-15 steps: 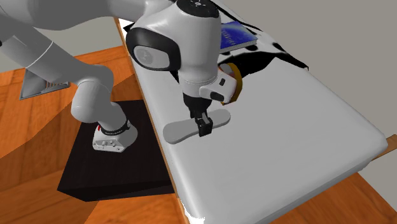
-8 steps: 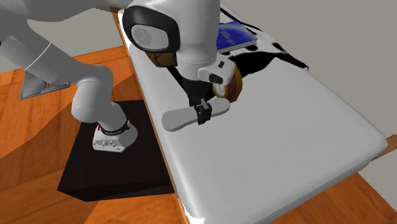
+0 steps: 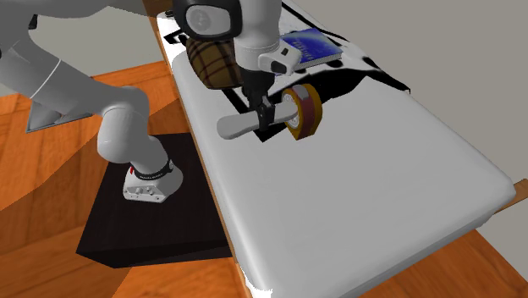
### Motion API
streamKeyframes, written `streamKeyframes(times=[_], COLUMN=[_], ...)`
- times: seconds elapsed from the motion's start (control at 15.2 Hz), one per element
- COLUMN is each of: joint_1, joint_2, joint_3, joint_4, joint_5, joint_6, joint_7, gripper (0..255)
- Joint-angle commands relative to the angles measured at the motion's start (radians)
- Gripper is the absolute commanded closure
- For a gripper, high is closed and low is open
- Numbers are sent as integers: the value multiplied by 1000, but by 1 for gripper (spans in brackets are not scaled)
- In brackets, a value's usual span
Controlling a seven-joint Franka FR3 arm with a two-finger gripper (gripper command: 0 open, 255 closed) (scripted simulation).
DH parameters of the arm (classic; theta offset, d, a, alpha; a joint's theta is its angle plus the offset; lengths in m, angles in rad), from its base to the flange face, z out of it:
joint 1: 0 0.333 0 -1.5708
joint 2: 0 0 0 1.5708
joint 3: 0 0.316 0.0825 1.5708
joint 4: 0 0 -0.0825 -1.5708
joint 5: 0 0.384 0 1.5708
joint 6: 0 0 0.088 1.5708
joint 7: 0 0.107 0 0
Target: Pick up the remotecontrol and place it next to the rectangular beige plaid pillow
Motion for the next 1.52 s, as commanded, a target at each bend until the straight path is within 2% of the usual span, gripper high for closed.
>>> streamKeyframes(times=[0.0, 0.53, 1.12, 1.45], joint_1=[19, 96, 173, 179], joint_2=[-4, 17, 128, 140], joint_3=[40, 197, 364, 378], joint_4=[-4, 8, 106, 64], joint_5=[21, 109, 184, 188], joint_6=[-4, -3, 10, 65], joint_7=[50, 243, 458, 472], gripper=[255, 255, 255, 255])
